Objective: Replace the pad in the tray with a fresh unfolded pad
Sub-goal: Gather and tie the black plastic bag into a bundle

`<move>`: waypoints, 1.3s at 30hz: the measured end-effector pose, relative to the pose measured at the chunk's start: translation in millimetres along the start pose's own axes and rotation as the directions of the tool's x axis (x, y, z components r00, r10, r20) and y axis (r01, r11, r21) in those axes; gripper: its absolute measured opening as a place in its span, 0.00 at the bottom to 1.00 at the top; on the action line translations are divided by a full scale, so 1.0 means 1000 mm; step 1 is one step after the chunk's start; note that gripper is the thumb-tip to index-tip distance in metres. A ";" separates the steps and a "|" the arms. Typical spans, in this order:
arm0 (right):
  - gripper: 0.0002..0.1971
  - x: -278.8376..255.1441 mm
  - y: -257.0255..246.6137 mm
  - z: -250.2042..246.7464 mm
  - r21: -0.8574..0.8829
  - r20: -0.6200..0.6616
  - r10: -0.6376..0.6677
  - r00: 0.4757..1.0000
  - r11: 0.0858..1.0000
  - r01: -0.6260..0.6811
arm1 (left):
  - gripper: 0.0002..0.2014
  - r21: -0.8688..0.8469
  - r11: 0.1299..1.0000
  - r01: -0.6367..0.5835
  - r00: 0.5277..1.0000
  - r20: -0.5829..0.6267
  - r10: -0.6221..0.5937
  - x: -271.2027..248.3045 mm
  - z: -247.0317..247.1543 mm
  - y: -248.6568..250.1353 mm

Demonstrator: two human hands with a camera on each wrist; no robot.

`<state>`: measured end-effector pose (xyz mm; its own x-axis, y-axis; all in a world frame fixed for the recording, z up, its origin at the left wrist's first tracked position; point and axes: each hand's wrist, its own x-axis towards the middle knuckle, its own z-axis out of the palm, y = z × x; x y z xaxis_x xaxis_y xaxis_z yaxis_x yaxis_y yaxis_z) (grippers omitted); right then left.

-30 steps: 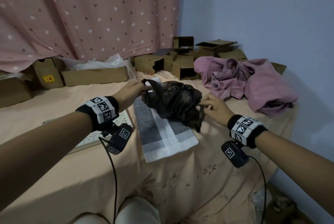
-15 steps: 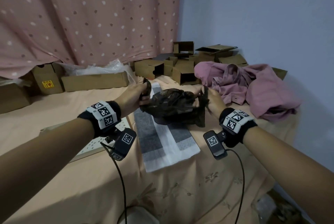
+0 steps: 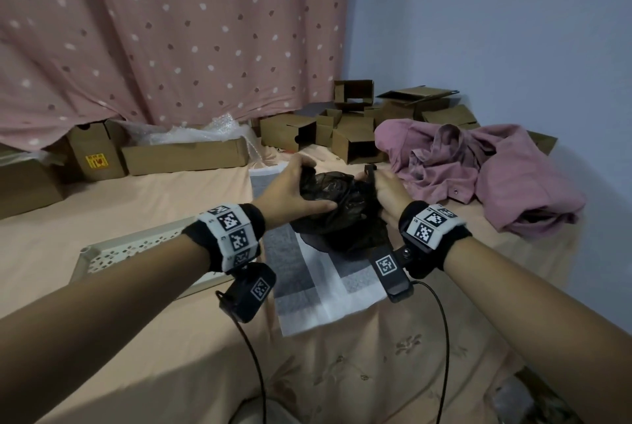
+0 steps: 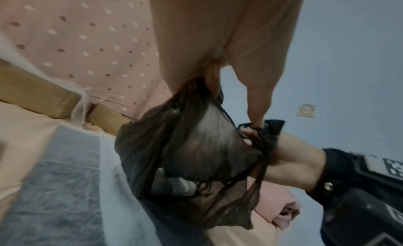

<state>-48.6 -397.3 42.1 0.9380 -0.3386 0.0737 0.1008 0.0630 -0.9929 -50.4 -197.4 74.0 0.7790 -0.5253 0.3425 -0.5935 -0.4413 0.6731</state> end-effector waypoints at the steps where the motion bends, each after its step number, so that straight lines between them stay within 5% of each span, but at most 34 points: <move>1: 0.14 0.002 -0.001 0.005 -0.038 -0.011 0.008 1.000 0.999 -0.008 | 0.35 -0.003 0.999 -0.043 0.998 -0.046 0.043 0.003 0.004 0.006; 3: 0.12 0.001 -0.003 0.010 -0.107 -0.014 0.019 1.000 0.994 -0.021 | 0.35 0.017 0.992 -0.127 0.988 -0.082 0.128 0.012 0.010 0.015; 9: 0.12 -0.004 -0.003 0.010 -0.211 0.070 -0.062 0.996 0.975 0.075 | 0.04 0.020 0.976 -0.215 0.974 -0.072 0.216 0.033 0.026 0.020; 14: 0.11 -0.006 0.001 -0.008 0.002 0.134 -0.063 0.989 0.998 0.063 | 0.05 0.010 0.987 -0.158 0.981 -0.116 0.158 0.039 0.020 0.016; 22: 0.17 -0.009 -0.002 0.000 -0.263 0.015 -0.194 0.981 0.946 0.191 | 0.21 -0.004 1.000 -0.027 0.999 0.032 0.028 0.022 0.035 0.021; 25: 0.15 -0.012 -0.005 0.005 -0.306 0.034 -0.213 0.976 0.928 0.213 | 0.12 0.000 0.998 -0.060 0.998 0.028 0.060 0.023 0.033 0.024; 29: 0.12 -0.022 -0.010 -0.005 -0.029 0.168 -0.169 0.971 0.984 0.177 | 0.09 -0.023 0.997 -0.068 0.996 -0.055 0.067 0.030 0.019 0.030; 33: 0.17 -0.028 0.002 -0.016 -0.217 0.347 -0.235 0.908 0.922 0.322 | 0.11 -0.047 0.994 -0.096 0.993 -0.072 0.092 0.037 0.006 0.035; 36: 0.05 -0.028 0.009 -0.012 -0.229 0.318 -0.257 0.913 0.913 0.337 | 0.09 -0.077 0.991 -0.107 0.990 -0.097 0.099 0.037 0.002 0.036; 39: 0.11 -0.018 0.012 -0.015 -0.105 0.217 -0.222 0.951 0.963 0.249 | 0.11 -0.150 0.986 -0.066 0.992 -0.115 0.048 0.032 -0.003 0.024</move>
<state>-69.7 -404.4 27.5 0.9414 -0.1318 0.3106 0.2954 -0.1226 -0.9475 -39.4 -222.4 103.0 0.7674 -0.4585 0.4481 -0.6062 -0.2914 0.7400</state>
